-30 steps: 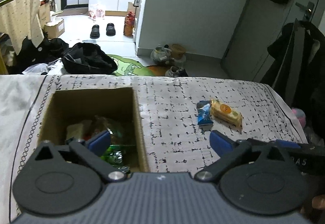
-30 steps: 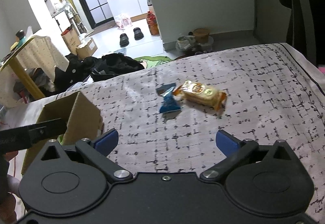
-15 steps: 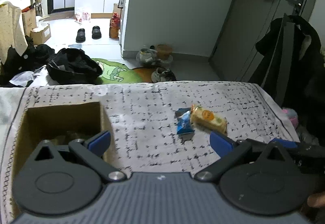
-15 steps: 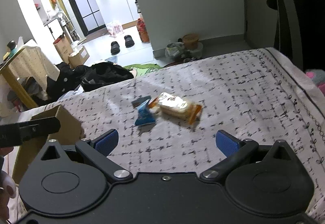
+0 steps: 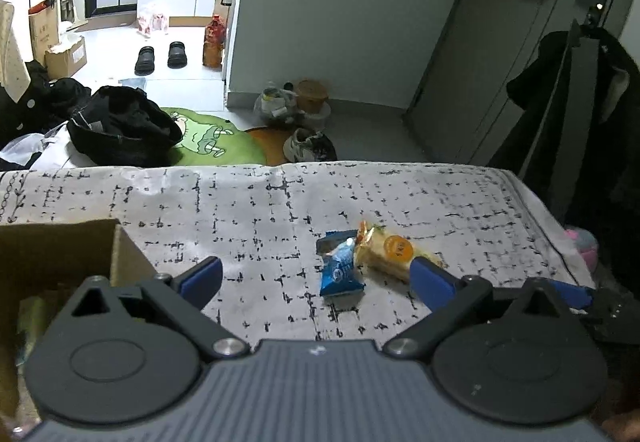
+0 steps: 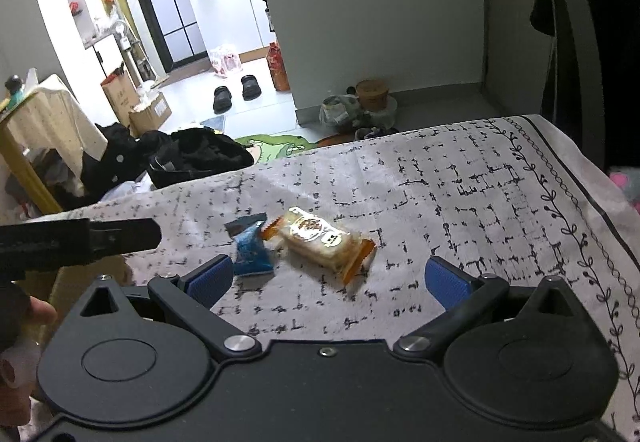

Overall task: Organize snacks
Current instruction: 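Grasp the blue candy with left tool while right tool grasps the bread pack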

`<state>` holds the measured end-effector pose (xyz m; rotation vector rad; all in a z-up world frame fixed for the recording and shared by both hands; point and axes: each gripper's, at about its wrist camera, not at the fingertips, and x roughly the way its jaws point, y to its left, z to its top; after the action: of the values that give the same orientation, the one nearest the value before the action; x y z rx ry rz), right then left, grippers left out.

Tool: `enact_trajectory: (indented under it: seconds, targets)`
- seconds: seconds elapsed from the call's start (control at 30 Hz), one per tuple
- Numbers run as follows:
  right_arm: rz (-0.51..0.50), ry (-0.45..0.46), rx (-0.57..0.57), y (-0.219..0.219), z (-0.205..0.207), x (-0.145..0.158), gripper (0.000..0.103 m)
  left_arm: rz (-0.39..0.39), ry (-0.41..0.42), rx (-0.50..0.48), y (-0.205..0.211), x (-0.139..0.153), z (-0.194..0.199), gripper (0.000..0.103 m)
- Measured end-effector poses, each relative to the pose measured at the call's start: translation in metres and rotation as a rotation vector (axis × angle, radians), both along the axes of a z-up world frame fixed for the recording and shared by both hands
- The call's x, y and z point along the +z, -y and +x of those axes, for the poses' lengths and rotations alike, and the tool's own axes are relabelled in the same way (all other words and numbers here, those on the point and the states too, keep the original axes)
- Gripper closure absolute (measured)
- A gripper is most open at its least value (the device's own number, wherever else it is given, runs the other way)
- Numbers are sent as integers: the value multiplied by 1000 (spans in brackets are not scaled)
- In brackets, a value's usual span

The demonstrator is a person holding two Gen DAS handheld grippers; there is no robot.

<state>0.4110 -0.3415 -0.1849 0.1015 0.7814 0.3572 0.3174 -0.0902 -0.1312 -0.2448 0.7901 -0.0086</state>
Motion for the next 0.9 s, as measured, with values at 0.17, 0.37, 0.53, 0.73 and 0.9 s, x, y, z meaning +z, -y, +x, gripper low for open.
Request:
enact_trajectory:
  seconds: [0.17,0.37,0.53,0.73,0.9]
  targets:
    - [30,-28,-9,5,10,-13,0,-24,-50,51,0,-23,20,20]
    - [-19,-23,1,4,21,-27,2,-33,-79,76,3,-42,38,34]
    - [-2,-52,42,2,35,-36,13,-24,-93,73,9,-51,46,42]
    - [-35,-44,102,-6,45,-43,16,-34,-125,53,13,-65,61,48]
    - [-55,-30,122,-10,54,-42,17,-30,-111,33,22,-64,67,49]
